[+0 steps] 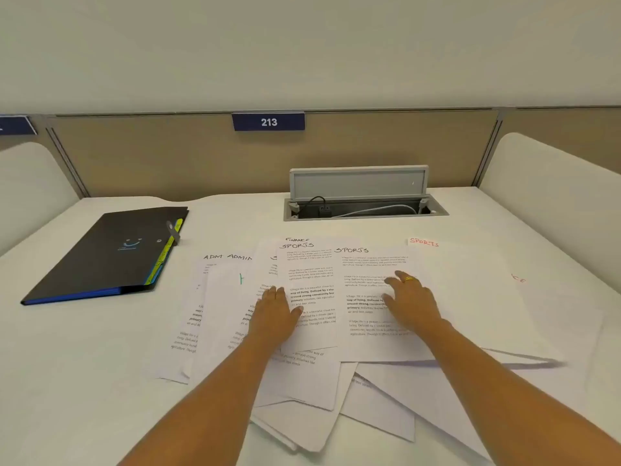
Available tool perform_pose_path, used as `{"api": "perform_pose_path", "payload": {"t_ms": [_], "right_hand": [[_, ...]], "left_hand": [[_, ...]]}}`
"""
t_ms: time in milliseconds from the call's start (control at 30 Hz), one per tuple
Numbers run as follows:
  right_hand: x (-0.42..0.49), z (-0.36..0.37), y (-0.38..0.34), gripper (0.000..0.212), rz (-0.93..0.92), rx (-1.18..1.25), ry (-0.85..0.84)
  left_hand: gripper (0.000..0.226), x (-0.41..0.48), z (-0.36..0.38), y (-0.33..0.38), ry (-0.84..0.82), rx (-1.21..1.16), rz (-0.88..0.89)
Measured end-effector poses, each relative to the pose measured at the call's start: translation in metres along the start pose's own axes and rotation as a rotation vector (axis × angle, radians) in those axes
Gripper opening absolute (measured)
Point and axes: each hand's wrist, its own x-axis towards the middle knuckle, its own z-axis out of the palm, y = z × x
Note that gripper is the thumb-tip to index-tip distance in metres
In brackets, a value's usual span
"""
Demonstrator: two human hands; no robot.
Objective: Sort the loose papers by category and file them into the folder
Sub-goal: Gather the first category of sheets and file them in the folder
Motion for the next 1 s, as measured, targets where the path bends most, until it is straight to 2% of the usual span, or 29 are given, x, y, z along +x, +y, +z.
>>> {"api": "perform_pose_path", "payload": {"t_ms": [133,233,467,833,900,1000], "right_hand": [[0.012,-0.002,0.026,0.048,0.116,0.018,-0.051],[0.02,0.004,0.038,0.049,0.172,0.043,-0.03],[0.03,0.001,0.047,0.057,0.387,0.322,-0.007],[0.043,-0.009,0.046,0.08,0.523,0.412,0.001],[0.044,-0.009,0.047,0.086,0.532,0.464,0.009],[0.044,-0.011,0.048,0.093,0.54,0.52,0.005]], "left_hand": [[0.069,0.016,0.001,0.01,0.026,-0.058,-0.107],[0.065,0.027,0.0,0.021,0.068,-0.095,-0.183],[0.071,0.038,0.001,0.04,0.083,-0.103,-0.275],[0.088,0.049,-0.004,0.039,0.074,-0.271,-0.466],[0.083,0.05,-0.005,0.036,0.074,-0.263,-0.478],[0.057,0.053,-0.003,0.031,0.115,-0.281,-0.46]]}}
